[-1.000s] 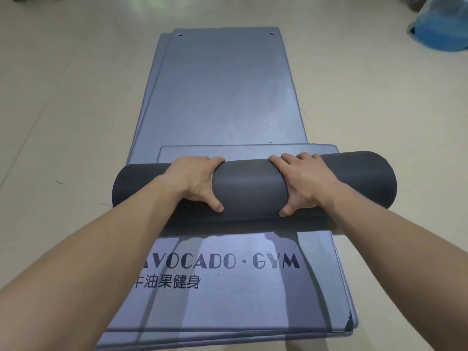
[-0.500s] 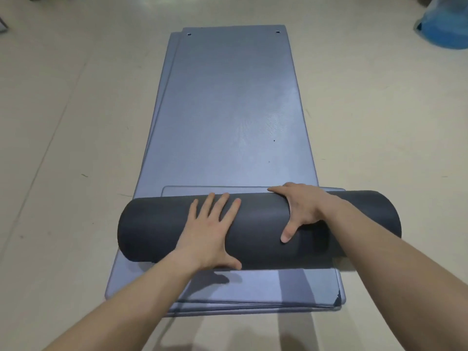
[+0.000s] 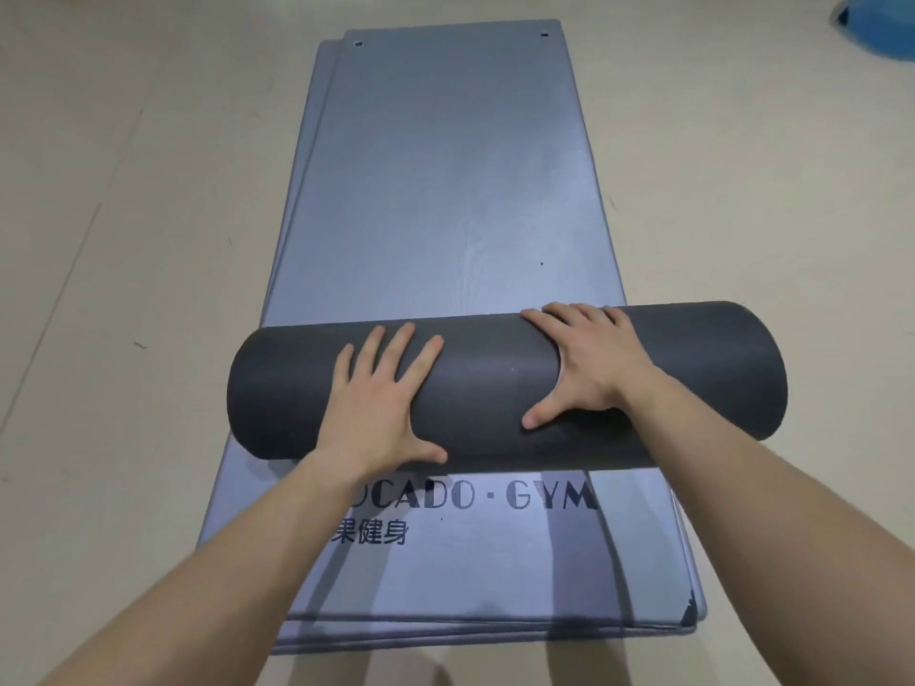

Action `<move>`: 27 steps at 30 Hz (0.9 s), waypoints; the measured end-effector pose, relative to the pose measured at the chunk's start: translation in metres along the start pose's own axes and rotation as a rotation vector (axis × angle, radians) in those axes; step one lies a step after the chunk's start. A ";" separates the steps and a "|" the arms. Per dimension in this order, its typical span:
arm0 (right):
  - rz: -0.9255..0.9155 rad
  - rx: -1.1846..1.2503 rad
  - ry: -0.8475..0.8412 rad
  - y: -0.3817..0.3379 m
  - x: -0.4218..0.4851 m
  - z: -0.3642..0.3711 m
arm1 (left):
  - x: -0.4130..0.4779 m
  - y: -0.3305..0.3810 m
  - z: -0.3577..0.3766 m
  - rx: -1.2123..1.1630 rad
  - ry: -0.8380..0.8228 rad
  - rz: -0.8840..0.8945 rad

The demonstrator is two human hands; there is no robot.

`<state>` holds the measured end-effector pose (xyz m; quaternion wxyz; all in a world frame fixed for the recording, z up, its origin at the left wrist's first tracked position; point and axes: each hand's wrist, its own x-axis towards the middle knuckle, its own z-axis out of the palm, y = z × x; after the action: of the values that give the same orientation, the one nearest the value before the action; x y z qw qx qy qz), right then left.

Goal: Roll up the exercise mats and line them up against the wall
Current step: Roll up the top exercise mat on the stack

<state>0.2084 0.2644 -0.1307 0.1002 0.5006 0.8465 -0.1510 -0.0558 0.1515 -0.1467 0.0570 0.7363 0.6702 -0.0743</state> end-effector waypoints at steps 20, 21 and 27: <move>0.513 0.011 0.279 0.026 -0.057 0.034 | -0.002 -0.026 0.003 -0.299 0.301 -0.457; 0.537 0.022 0.290 0.026 -0.058 0.035 | -0.004 -0.027 0.005 -0.297 0.273 -0.513; 0.684 0.082 0.317 0.031 -0.059 0.035 | -0.006 -0.034 0.010 -0.424 0.348 -0.772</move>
<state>0.2646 0.2173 -0.1491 -0.0074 0.7750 0.6288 -0.0630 -0.0901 0.1466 -0.1545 0.0611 0.4070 0.8949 0.1727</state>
